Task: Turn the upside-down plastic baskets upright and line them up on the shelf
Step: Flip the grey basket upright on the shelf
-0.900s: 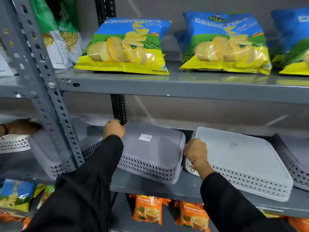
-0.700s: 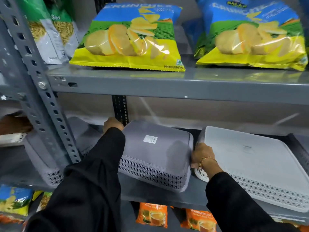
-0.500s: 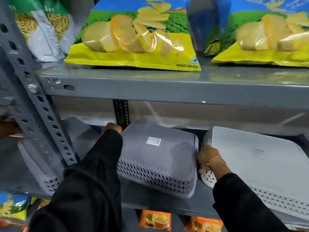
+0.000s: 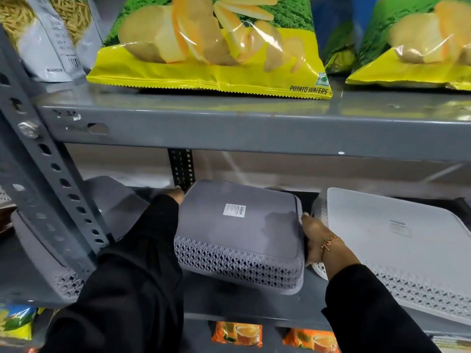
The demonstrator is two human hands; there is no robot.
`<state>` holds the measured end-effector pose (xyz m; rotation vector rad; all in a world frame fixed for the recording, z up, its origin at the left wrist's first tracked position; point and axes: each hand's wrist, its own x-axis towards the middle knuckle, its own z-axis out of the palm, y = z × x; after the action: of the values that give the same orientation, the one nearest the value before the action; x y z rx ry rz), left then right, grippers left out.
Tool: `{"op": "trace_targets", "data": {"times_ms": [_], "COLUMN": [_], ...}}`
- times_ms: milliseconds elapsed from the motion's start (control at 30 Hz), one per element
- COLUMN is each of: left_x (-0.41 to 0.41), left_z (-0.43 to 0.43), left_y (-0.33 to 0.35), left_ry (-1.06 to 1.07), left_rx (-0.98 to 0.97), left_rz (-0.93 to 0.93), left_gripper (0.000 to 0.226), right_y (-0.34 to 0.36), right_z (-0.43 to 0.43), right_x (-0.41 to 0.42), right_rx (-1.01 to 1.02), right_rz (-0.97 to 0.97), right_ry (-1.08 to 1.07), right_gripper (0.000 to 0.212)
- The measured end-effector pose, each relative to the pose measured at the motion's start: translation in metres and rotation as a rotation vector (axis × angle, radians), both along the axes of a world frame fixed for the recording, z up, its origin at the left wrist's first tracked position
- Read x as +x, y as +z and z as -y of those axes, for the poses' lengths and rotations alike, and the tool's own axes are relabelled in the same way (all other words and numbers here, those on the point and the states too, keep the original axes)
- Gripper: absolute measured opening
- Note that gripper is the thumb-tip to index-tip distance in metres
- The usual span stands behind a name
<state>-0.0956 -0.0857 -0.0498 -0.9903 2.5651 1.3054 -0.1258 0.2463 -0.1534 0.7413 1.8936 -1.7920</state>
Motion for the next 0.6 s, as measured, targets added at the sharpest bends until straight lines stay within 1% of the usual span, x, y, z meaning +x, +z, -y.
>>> {"op": "trace_targets", "data": {"times_ms": [33, 67, 100, 133, 167, 200, 267, 300, 333, 400, 433, 467, 500, 533, 567, 600], "left_x": [0.003, 0.013, 0.017, 0.022, 0.021, 0.025, 0.028, 0.028, 0.034, 0.046, 0.048, 0.052, 0.047, 0.052, 0.063, 0.074], "left_z": [-0.006, -0.016, -0.02, -0.023, -0.02, -0.021, -0.022, -0.019, -0.021, -0.025, -0.02, -0.014, -0.002, -0.001, -0.003, -0.01], "left_y": [0.007, 0.017, 0.018, 0.022, 0.021, 0.023, 0.029, 0.029, 0.035, 0.048, 0.048, 0.048, 0.04, 0.042, 0.047, 0.056], "left_ry": [0.054, 0.107, 0.148, 0.175, 0.208, 0.223, 0.282, 0.321, 0.361, 0.417, 0.443, 0.466, 0.475, 0.477, 0.462, 0.44], "left_rx": [0.042, 0.087, 0.089, 0.135, 0.171, 0.194, 0.205, 0.232, 0.274, 0.39, 0.48, 0.566, 0.645, 0.721, 0.784, 0.795], "left_rz": [-0.024, -0.045, -0.085, -0.115, -0.149, -0.171, -0.237, -0.283, -0.329, -0.429, -0.489, -0.539, -0.58, -0.587, -0.588, -0.581], "left_gripper": [0.051, 0.053, 0.055, 0.059, 0.063, 0.069, 0.078, 0.08, 0.081, 0.088, 0.096, 0.108, 0.119, 0.119, 0.111, 0.1], "right_y": [-0.004, -0.001, 0.0, 0.007, 0.004, 0.012, 0.051, 0.07, 0.082, 0.095, 0.098, 0.108, 0.11, 0.12, 0.125, 0.127], "right_z": [-0.001, 0.003, 0.005, 0.011, 0.009, 0.009, 0.015, 0.016, 0.014, 0.003, -0.002, -0.003, -0.003, -0.002, -0.002, -0.005], "right_x": [-0.002, -0.003, -0.006, -0.003, -0.013, -0.014, 0.002, 0.011, 0.016, 0.017, 0.016, 0.022, 0.024, 0.031, 0.037, 0.038], "right_rx": [0.005, -0.032, 0.005, 0.036, -0.006, -0.003, 0.037, 0.091, 0.119, 0.099, 0.016, -0.098, -0.196, -0.303, -0.382, -0.399], "right_rz": [0.005, -0.01, -0.036, -0.058, -0.119, -0.173, -0.292, -0.344, -0.371, -0.43, -0.426, -0.415, -0.405, -0.395, -0.398, -0.417], "right_ry": [0.027, 0.03, 0.009, -0.038, -0.077, -0.096, -0.097, -0.113, -0.128, -0.129, -0.147, -0.166, -0.164, -0.149, -0.104, -0.075], "right_gripper": [0.095, 0.099, 0.103, 0.106, 0.107, 0.103, 0.086, 0.083, 0.09, 0.123, 0.126, 0.112, 0.088, 0.066, 0.049, 0.035]}}
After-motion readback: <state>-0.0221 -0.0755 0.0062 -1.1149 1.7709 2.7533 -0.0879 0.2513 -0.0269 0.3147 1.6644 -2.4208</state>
